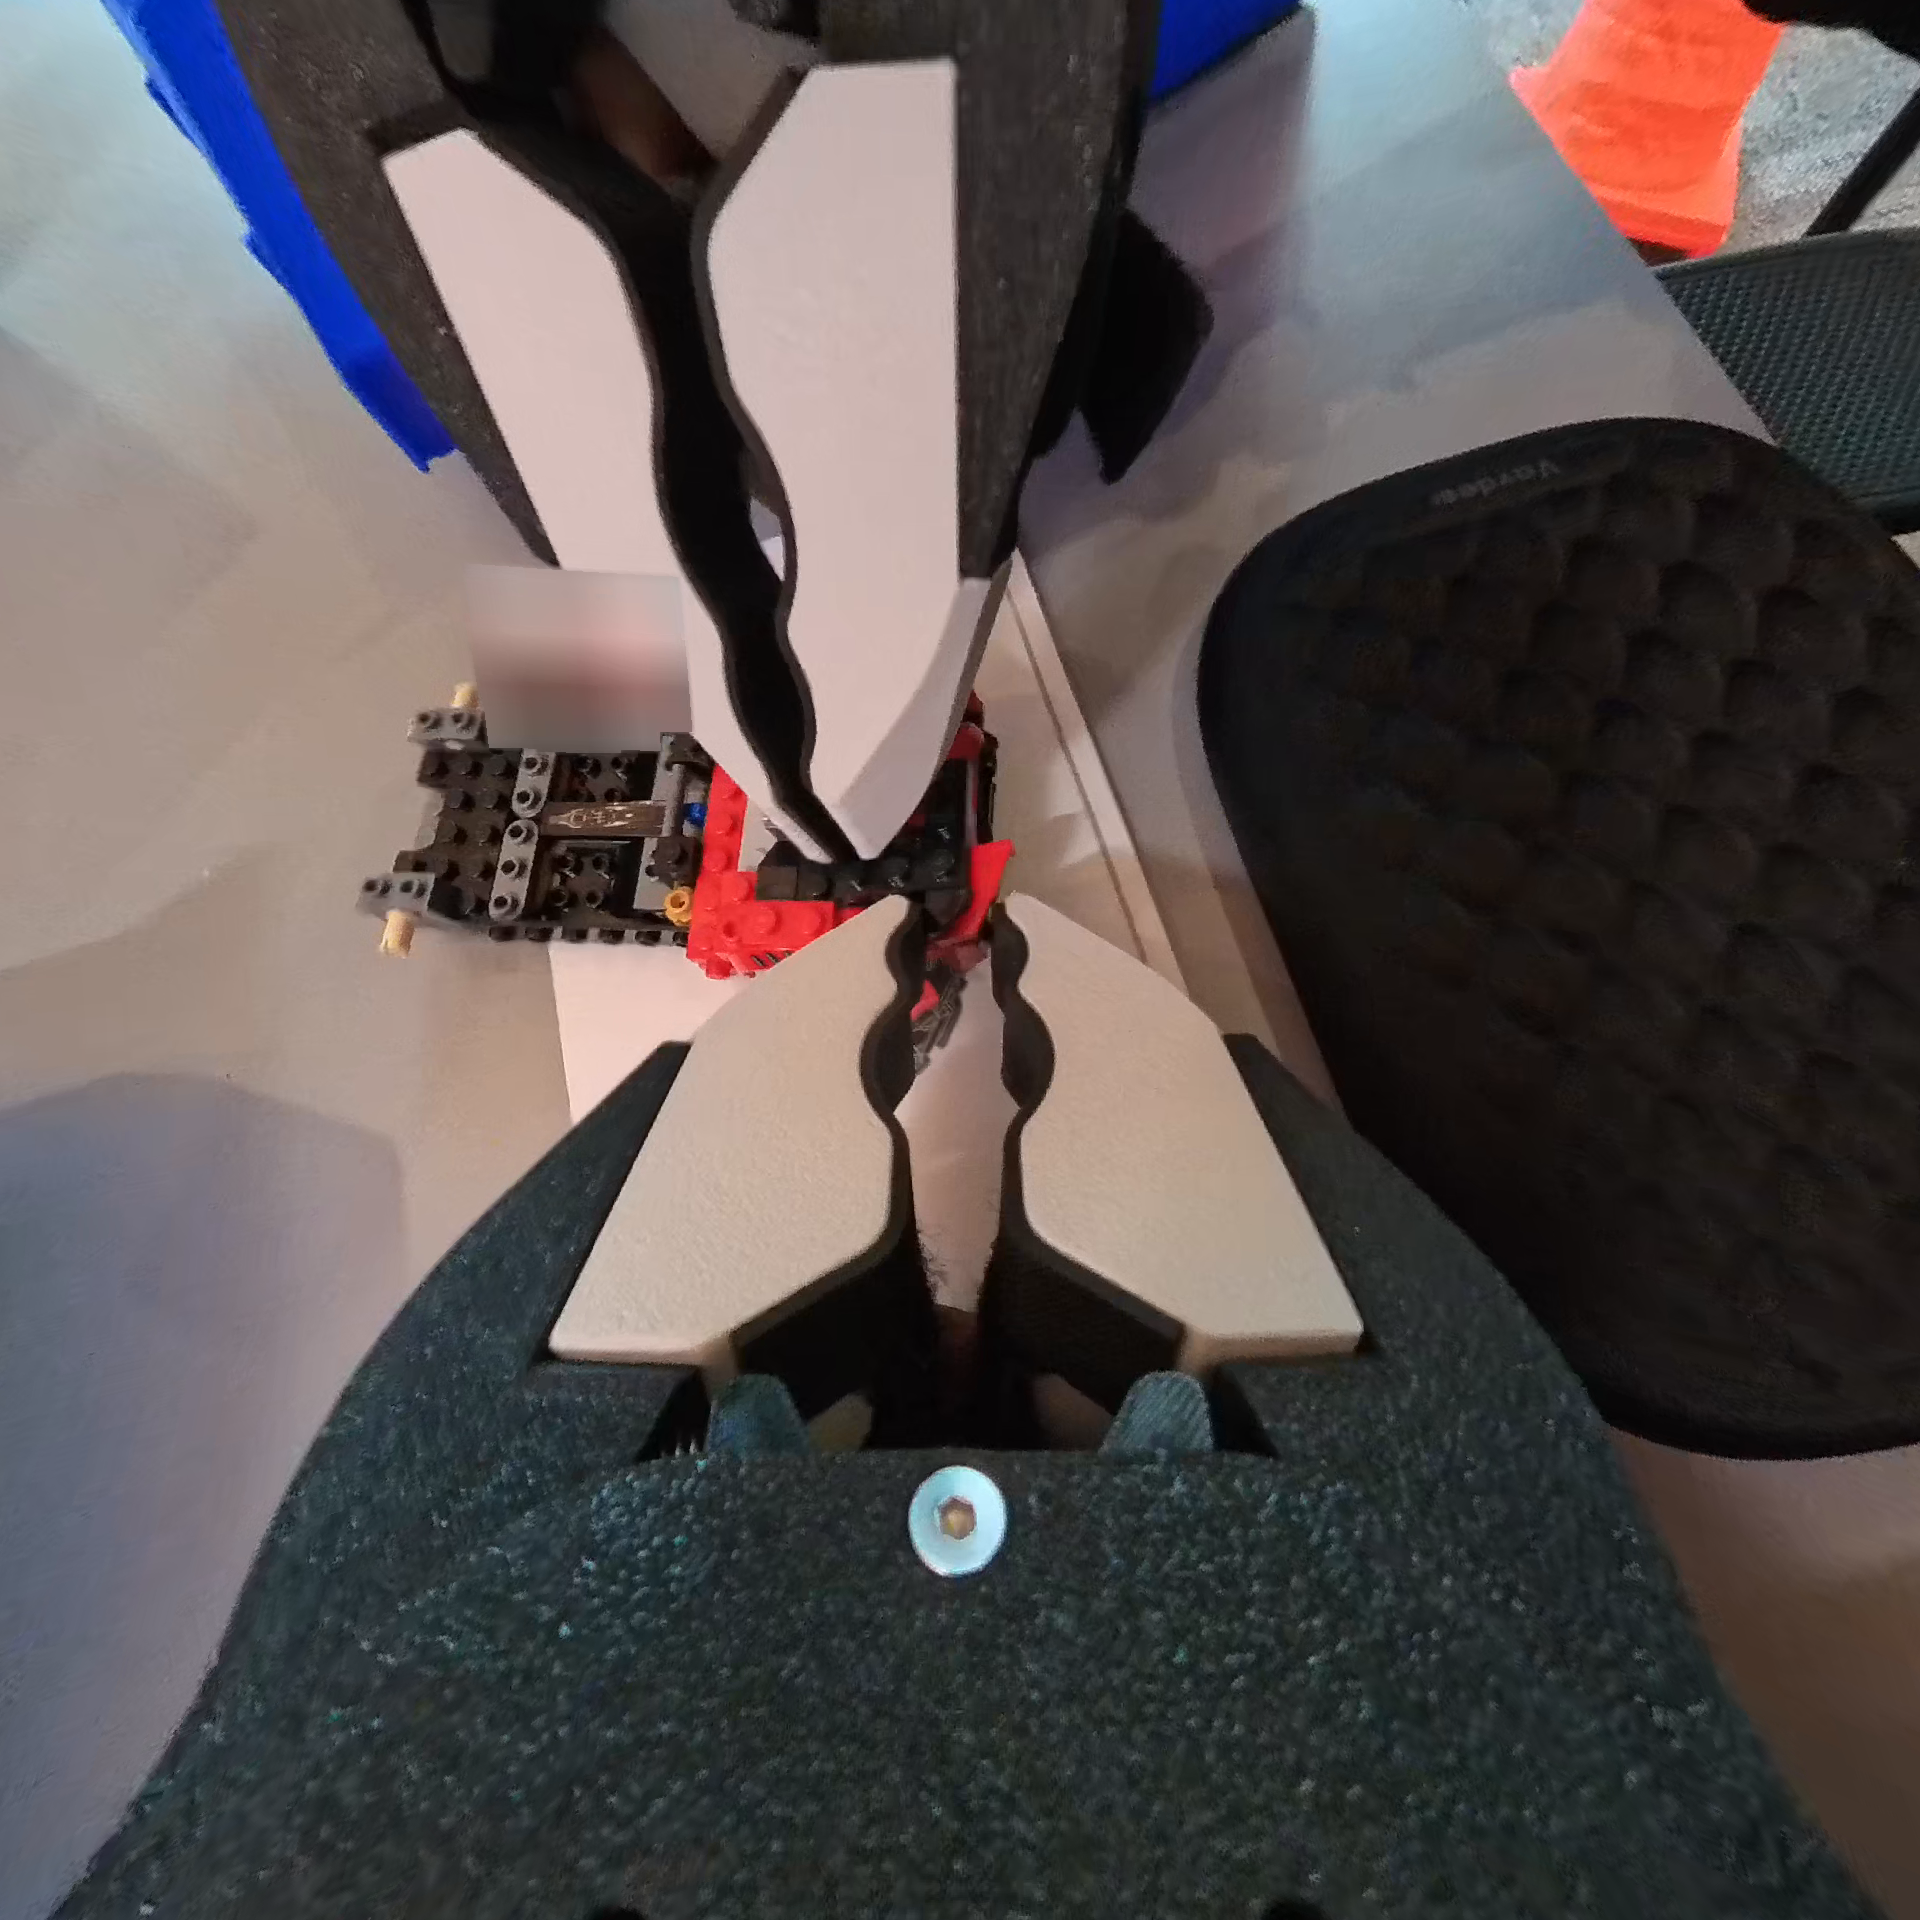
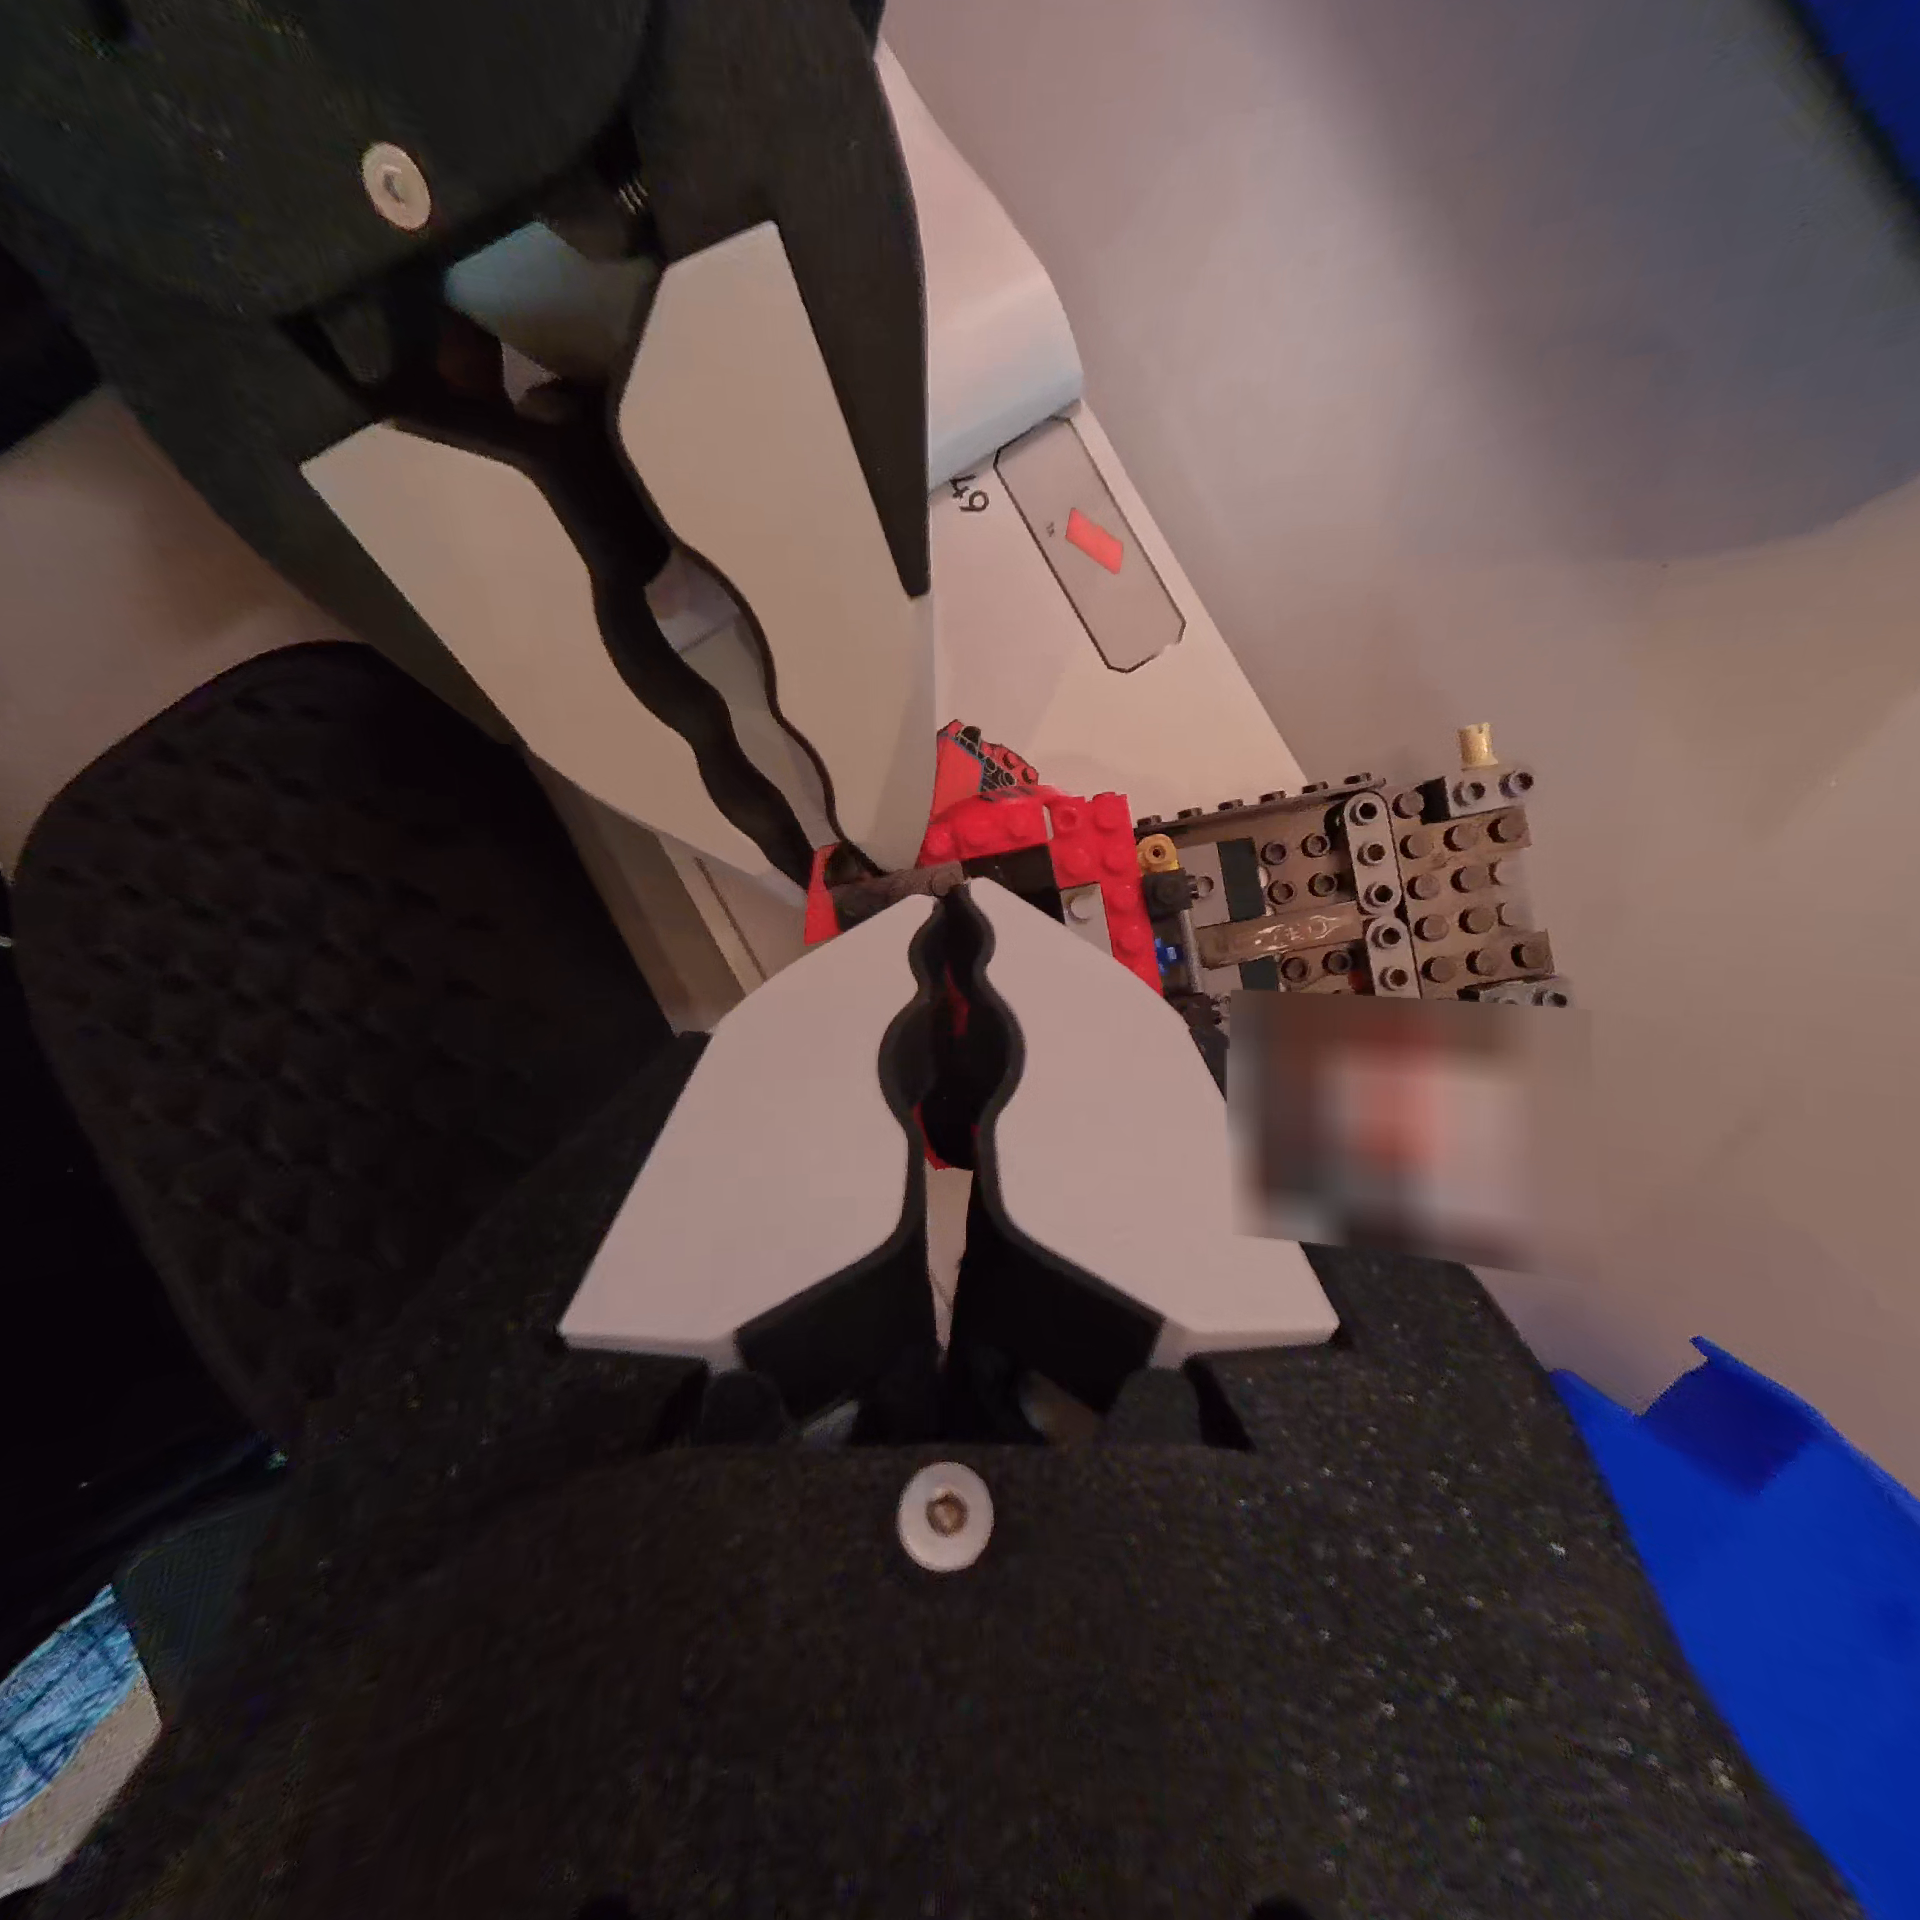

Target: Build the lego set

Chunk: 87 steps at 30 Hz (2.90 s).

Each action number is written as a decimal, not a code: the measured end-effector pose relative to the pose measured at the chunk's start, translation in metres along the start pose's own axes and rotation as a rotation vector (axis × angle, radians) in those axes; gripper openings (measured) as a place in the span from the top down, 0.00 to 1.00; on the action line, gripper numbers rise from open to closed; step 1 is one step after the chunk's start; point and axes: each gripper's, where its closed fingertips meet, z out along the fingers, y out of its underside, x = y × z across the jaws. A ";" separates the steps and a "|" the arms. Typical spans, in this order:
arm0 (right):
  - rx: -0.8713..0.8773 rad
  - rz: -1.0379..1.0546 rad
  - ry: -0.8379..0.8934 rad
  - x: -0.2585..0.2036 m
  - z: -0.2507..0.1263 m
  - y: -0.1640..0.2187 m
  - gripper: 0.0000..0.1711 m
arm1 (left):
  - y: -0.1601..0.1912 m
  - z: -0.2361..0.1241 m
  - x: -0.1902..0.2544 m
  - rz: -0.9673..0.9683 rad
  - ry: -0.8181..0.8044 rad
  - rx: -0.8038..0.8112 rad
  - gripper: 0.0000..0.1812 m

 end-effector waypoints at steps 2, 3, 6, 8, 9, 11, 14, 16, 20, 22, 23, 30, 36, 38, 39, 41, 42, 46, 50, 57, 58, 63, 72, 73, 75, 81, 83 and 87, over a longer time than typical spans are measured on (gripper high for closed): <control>0.011 0.011 -0.001 0.001 -0.001 -0.001 1.00 | -0.001 -0.001 -0.003 -0.023 -0.015 0.004 0.94; 0.008 0.012 0.001 0.001 -0.002 -0.001 1.00 | -0.001 -0.002 -0.004 -0.034 -0.018 0.006 0.94; 0.012 0.010 -0.003 0.000 -0.007 -0.001 0.99 | -0.001 -0.002 -0.006 -0.071 -0.011 0.010 0.95; 0.031 0.012 -0.039 -0.006 -0.011 -0.002 0.94 | -0.001 -0.001 -0.005 -0.091 -0.002 0.007 0.95; 0.031 0.016 -0.042 -0.007 -0.012 -0.001 0.90 | 0.000 -0.001 -0.004 -0.092 0.000 0.006 0.95; 0.020 -0.005 -0.029 -0.008 -0.010 0.002 0.86 | 0.000 0.000 -0.004 -0.090 0.003 0.003 0.95; 0.006 -0.066 -0.007 -0.010 -0.002 0.006 0.90 | 0.000 0.000 -0.003 -0.092 0.018 0.007 0.94; 0.017 -0.084 0.002 -0.012 0.001 0.005 0.95 | 0.000 0.000 -0.002 -0.090 0.032 0.010 0.93; 0.051 -0.032 0.023 -0.011 0.000 0.005 0.95 | 0.006 -0.004 0.001 -0.072 0.051 -0.034 0.87; 0.070 -0.005 0.036 -0.011 -0.002 0.006 0.95 | 0.008 -0.010 -0.003 -0.046 0.043 -0.053 0.85; 0.074 0.009 0.042 -0.011 -0.002 0.006 0.95 | 0.007 -0.014 -0.005 -0.033 0.038 -0.049 0.84; 0.026 0.022 0.060 -0.008 -0.002 0.006 0.95 | -0.003 -0.020 -0.039 0.055 0.048 -0.018 0.93; -0.047 0.018 0.049 -0.007 0.000 0.006 0.95 | -0.006 -0.001 -0.042 -0.011 0.186 0.004 0.98; -0.055 0.031 0.043 -0.006 0.000 0.006 0.95 | -0.006 0.001 -0.039 -0.041 0.216 0.010 0.98; -0.055 0.031 0.041 -0.006 0.000 0.006 0.95 | -0.006 0.001 -0.039 -0.048 0.220 0.016 0.98; -0.056 0.033 0.040 -0.006 0.001 0.006 0.95 | -0.006 0.001 -0.039 -0.057 0.223 0.025 0.98; -0.058 0.031 0.042 -0.005 0.001 0.006 0.95 | -0.006 0.001 -0.039 -0.062 0.224 0.028 0.98; -0.070 0.025 0.049 -0.003 0.001 0.008 0.94 | -0.006 0.000 -0.041 -0.059 0.219 0.035 0.97; -0.081 0.017 0.049 -0.004 0.001 0.008 0.95 | -0.009 -0.002 -0.040 -0.068 0.224 0.056 0.95; -0.085 0.020 0.043 -0.003 0.002 0.008 0.94 | -0.006 0.001 -0.036 -0.061 0.243 0.017 0.97; -0.080 0.021 0.044 -0.003 0.002 0.008 0.94 | -0.006 0.001 -0.036 -0.059 0.240 0.013 0.97; -0.060 0.005 0.044 -0.004 0.002 0.008 0.95 | -0.007 0.000 -0.038 -0.033 0.222 0.010 0.97; -0.121 -0.059 0.050 -0.003 0.002 0.008 0.95 | -0.012 0.003 -0.032 -0.057 0.261 0.038 0.96; -0.120 -0.053 0.045 -0.003 0.002 0.008 0.95 | -0.012 0.003 -0.032 -0.058 0.262 0.036 0.97; -0.114 -0.046 0.045 -0.003 0.001 0.008 0.95 | -0.012 0.003 -0.031 -0.054 0.260 0.038 0.97; 0.002 0.038 0.071 0.006 -0.022 0.007 0.98 | -0.012 0.003 -0.030 -0.046 0.246 0.040 0.98; 0.040 0.047 0.046 0.001 -0.022 0.005 1.00 | -0.012 0.003 -0.030 -0.039 0.240 0.042 0.98; 0.018 0.024 0.056 -0.003 -0.010 0.008 1.00 | -0.012 0.003 -0.030 -0.023 0.225 0.040 0.99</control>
